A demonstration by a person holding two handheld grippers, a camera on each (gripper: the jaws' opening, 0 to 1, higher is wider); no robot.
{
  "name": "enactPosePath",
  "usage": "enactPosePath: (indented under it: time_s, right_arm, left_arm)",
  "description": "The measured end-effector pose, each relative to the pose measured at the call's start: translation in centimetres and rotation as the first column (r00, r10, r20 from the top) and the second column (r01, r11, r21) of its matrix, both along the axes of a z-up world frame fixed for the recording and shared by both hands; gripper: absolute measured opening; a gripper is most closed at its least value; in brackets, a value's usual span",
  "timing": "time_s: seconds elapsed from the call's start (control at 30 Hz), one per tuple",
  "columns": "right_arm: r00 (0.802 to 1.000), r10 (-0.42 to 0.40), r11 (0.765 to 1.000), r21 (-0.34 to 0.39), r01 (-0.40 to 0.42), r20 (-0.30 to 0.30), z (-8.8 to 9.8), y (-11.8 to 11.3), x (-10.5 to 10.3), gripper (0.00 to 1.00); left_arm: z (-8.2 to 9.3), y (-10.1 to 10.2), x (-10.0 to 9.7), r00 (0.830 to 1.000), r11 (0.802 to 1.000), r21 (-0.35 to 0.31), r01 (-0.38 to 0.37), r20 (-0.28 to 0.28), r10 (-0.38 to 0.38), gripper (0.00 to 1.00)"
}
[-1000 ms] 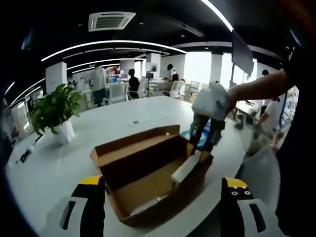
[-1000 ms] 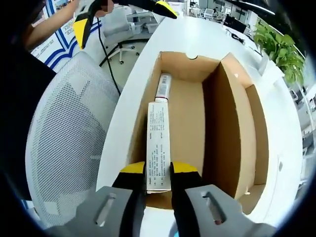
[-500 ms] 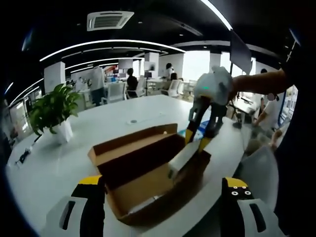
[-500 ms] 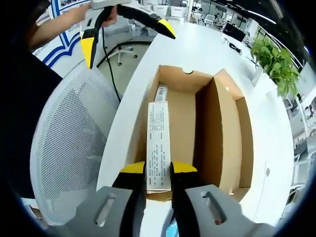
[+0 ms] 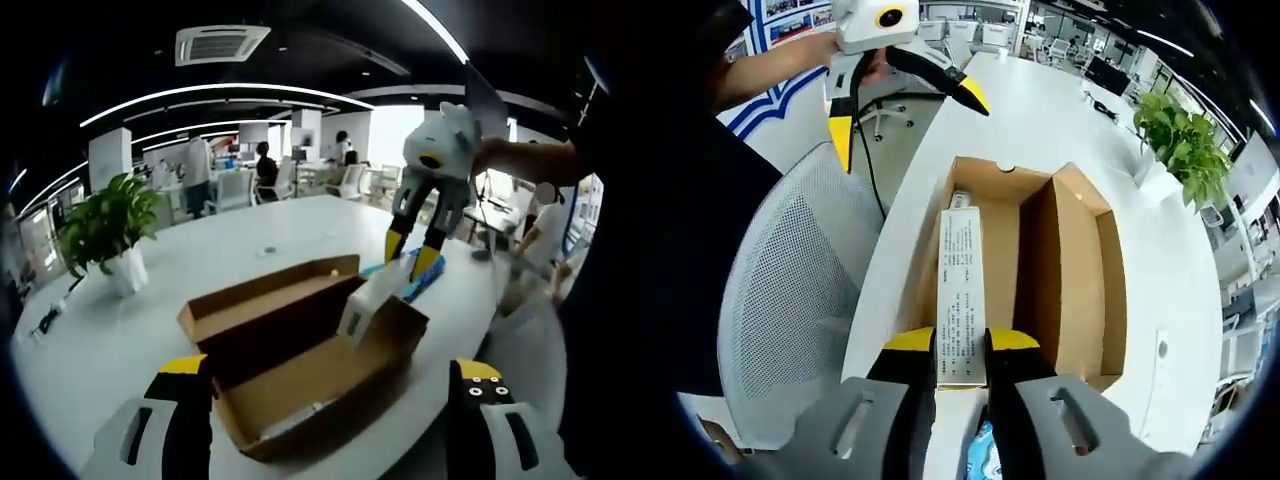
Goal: Operate the shoe box by opening the lid, removing the specified soft item, and placing it in the target area until the item is outside and the box remains undamaged.
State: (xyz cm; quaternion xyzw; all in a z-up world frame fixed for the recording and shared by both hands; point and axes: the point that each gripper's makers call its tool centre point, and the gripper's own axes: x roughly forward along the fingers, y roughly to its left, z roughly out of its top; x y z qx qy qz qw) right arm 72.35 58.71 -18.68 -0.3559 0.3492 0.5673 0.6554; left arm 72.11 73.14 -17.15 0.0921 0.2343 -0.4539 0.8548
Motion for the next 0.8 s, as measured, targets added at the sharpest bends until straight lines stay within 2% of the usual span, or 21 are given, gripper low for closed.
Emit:
enactPosePath:
  time_s: [0.43, 0.8]
  right_arm:
    - [0.999, -0.025, 0.999, 0.034, 0.024, 0.034, 3.7, -2.6, 0.3, 0.15]
    - [0.998, -0.052, 0.997, 0.053, 0.049, 0.04, 5.1, -5.0, 0.1, 0.15]
  left_arm:
    - [0.4, -1.2, 0.0, 0.999, 0.999, 0.01, 0.033, 0.005, -0.033, 1.0]
    - [0.4, -1.6, 0.1, 0.999, 0.999, 0.002, 0.044, -0.004, -0.044, 1.0]
